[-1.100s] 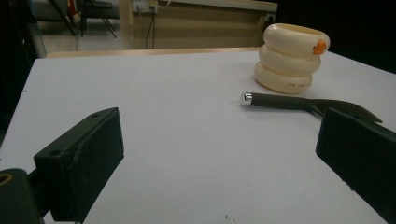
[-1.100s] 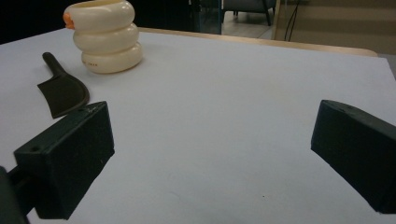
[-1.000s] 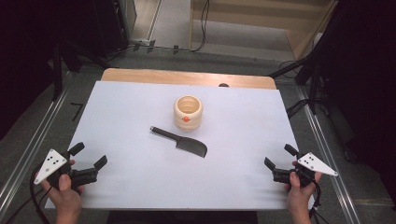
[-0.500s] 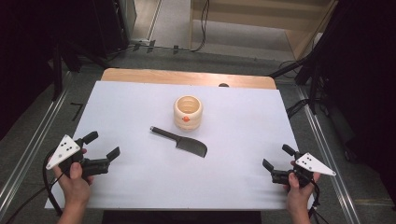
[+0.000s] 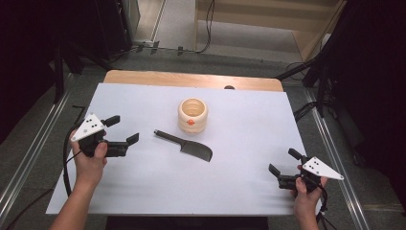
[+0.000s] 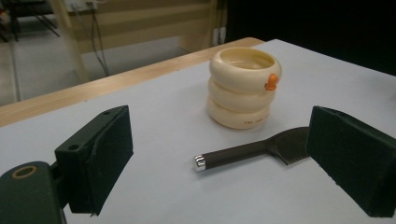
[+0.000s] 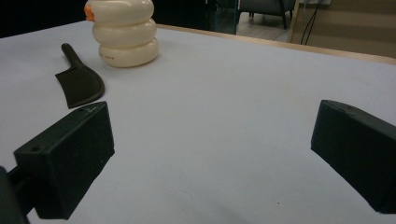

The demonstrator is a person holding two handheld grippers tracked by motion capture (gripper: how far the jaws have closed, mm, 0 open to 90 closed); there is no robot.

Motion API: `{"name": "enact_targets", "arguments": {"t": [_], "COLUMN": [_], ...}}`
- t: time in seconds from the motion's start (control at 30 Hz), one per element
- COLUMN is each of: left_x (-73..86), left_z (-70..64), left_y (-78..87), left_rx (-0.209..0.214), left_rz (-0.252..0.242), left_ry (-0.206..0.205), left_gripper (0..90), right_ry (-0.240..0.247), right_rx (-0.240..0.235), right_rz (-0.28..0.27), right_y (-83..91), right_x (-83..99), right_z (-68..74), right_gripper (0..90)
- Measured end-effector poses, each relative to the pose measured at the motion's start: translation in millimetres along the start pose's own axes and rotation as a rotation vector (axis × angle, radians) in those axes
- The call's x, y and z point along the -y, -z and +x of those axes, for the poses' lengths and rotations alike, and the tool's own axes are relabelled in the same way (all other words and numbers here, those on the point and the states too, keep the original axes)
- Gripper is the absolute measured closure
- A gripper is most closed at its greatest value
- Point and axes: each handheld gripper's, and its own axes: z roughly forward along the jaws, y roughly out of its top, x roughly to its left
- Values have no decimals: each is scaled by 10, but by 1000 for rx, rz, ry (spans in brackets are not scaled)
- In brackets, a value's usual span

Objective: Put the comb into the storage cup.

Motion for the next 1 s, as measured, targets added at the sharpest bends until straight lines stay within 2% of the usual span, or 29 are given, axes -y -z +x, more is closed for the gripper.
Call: {"name": "enact_targets", "arguments": {"t": [0.17,0.27,0.37,0.53,0.67,0.8,1.0], "left_x": [-106,-148,-194,-261,-297,-323,-389], "left_z": [-35,-43,-64,-123,-156,-199,-191], "left_y": [-153,-266,-378,-536,-650,-755,-893], "left_rx": [36,71,111,165,215,237,257], "left_rz": [50,81,123,186,212,247,293], "left_ry": [-80,-113,-149,-235,-264,-308,-345], "left_gripper": [77,77,84,85,85,85,85], "right_ry": [7,3,-17,-22,-7,-2,2], "right_rx": [-1,-3,-29,-35,-31,-28,-24], "right_rz": [4,2,-18,-18,-6,3,8], "right_y": [-8,-6,17,17,2,-7,-14], "right_x": [-2,-2,0,2,-2,-2,-3], "right_z": [8,6,-20,-25,-9,-1,2], "right_gripper": [0,0,0,0,0,0,0]}}
